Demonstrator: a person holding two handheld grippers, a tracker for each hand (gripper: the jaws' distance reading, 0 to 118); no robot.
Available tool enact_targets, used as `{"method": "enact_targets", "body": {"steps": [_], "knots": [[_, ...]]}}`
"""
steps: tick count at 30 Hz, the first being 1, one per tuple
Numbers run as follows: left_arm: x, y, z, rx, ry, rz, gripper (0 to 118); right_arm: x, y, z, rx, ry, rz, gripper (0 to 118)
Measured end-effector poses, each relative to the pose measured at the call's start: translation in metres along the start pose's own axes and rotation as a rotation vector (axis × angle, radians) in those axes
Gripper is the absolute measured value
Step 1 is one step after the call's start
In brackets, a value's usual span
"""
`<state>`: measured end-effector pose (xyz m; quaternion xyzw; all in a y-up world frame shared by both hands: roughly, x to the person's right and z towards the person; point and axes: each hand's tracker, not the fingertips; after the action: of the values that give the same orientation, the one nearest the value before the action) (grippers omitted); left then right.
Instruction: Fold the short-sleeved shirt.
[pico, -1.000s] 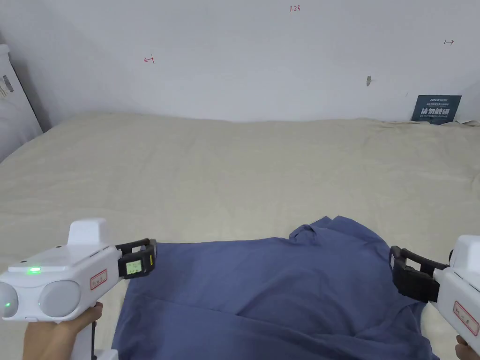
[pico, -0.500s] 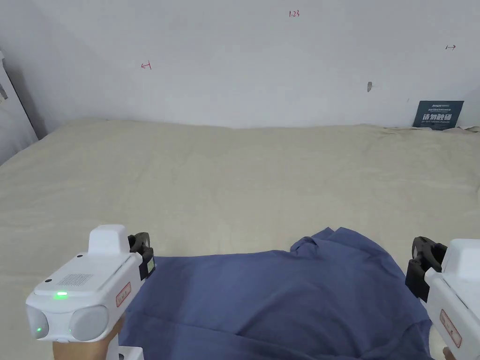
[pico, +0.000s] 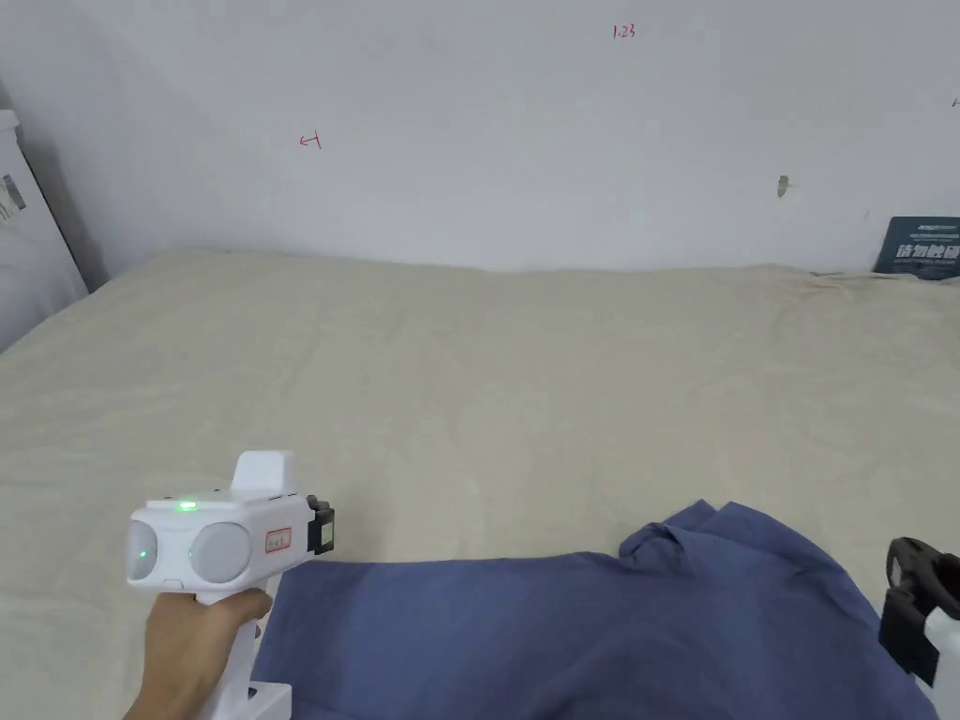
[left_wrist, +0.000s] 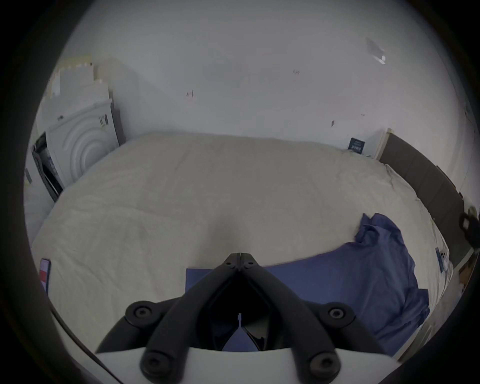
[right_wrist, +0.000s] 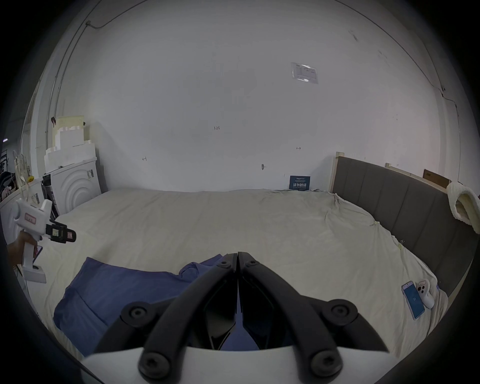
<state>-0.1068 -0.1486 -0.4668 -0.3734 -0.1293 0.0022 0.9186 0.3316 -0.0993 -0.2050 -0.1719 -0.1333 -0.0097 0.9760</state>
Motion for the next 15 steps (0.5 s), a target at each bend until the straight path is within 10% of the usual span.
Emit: {"method": "enact_targets", "body": {"steps": [7, 11, 15], "knots": [[-0.026, 0.004, -0.074, -0.184, 0.040, 0.007, 8, 0.002, -0.009, -0.017, -0.048, -0.015, 0.000, 0], [-0.038, 0.002, -0.096, -0.253, 0.067, 0.073, 95, 0.004, -0.013, -0.023, -0.071, -0.018, 0.009, 0], [-0.044, -0.002, -0.108, -0.289, 0.078, 0.082, 102, 0.006, -0.016, -0.028, -0.086, -0.018, 0.018, 0]]}}
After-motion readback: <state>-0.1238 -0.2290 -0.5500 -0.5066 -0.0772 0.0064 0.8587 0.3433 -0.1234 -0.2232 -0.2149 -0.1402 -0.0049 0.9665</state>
